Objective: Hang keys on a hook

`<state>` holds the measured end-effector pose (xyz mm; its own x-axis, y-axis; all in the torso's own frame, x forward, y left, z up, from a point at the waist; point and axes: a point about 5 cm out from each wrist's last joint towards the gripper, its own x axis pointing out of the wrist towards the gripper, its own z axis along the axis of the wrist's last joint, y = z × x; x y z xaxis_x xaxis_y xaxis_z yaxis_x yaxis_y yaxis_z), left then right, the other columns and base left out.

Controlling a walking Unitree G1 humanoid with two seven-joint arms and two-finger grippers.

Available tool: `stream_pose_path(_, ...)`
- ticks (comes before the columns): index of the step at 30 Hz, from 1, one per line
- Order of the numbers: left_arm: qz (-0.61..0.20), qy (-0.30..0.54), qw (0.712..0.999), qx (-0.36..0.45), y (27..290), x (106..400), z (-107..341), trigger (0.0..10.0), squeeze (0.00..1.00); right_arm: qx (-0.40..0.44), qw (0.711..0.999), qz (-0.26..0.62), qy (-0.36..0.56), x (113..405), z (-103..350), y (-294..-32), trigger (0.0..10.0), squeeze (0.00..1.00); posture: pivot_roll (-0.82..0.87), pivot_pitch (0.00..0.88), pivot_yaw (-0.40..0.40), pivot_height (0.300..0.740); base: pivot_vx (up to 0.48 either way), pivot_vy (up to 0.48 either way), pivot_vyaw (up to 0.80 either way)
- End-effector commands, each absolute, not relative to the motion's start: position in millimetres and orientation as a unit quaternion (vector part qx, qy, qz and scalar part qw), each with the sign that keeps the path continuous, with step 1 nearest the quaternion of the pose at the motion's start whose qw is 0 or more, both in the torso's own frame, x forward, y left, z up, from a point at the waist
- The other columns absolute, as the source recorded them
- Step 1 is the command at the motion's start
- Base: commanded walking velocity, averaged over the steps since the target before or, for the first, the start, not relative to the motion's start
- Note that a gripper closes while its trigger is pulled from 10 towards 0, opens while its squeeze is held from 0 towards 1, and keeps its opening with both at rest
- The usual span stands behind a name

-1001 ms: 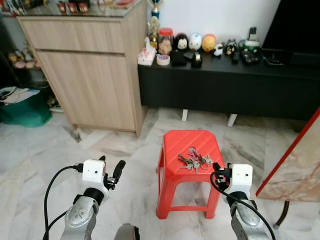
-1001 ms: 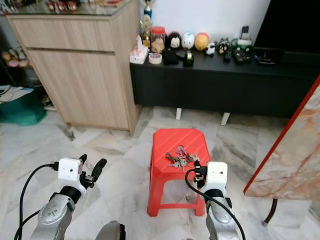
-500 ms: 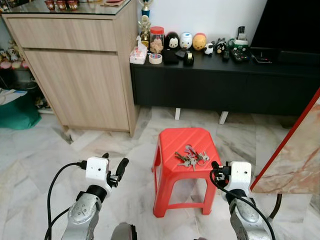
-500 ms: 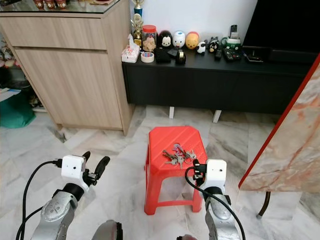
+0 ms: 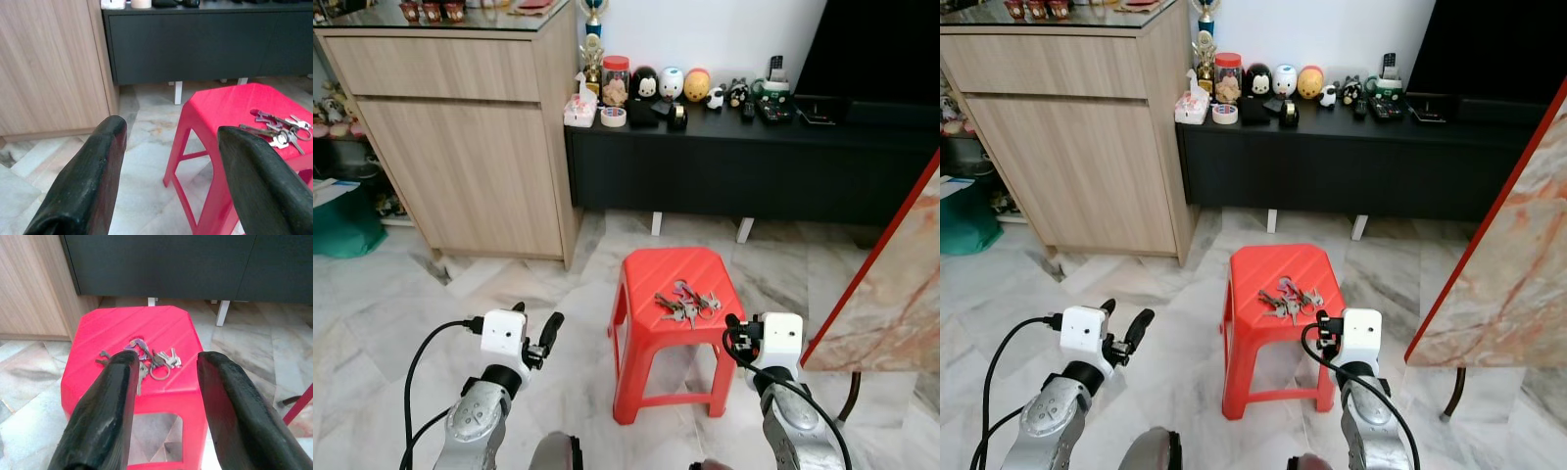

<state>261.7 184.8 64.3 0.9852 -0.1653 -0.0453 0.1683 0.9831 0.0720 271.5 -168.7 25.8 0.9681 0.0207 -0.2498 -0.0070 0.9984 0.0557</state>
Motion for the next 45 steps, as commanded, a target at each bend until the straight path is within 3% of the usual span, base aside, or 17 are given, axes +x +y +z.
stream_pose_path(1, -0.086, 0.021, 0.995, 0.039, 183, 263, 66, 10.0, 0.0, 0.028, 0.991, 0.005, 0.127, 270, 25, -172, 10.0, 0.0, 0.04, 0.0, -0.049, 0.622, 0.0, 0.0, 0.0)
stream_pose_path(21, -0.084, 0.034, 0.995, 0.037, 182, 262, 63, 10.0, 0.0, 0.02, 0.988, 0.011, 0.153, 268, 16, -170, 10.0, 0.0, 0.04, 0.0, -0.047, 0.622, 0.0, 0.0, 0.0)
stream_pose_path(28, -0.088, 0.035, 0.995, 0.034, 179, 262, 62, 10.0, 0.0, 0.019, 0.988, 0.015, 0.153, 268, 14, -170, 10.0, 0.0, 0.04, 0.0, -0.047, 0.581, 0.0, 0.0, 0.0)
stream_pose_path(45, -0.088, 0.046, 0.995, 0.017, 173, 265, 59, 10.0, 0.0, 0.025, 0.989, 0.019, 0.148, 266, 12, -169, 10.0, 0.0, 0.04, 0.0, -0.043, 0.581, 0.0, 0.0, 0.0)
